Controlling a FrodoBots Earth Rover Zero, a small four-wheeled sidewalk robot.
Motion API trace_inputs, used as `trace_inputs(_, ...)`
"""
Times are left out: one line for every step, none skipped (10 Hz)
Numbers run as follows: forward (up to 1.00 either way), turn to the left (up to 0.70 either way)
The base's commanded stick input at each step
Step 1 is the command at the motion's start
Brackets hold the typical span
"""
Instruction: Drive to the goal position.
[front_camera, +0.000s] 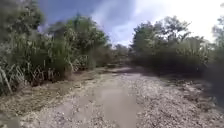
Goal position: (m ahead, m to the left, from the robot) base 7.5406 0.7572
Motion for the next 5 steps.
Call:
trace_inputs(0.85, 0.00)
trace_inputs(0.85, 0.00)
trace_inputs(0.85, 0.00)
trace_inputs(0.85, 0.00)
trace_inputs(0.85, 0.00)
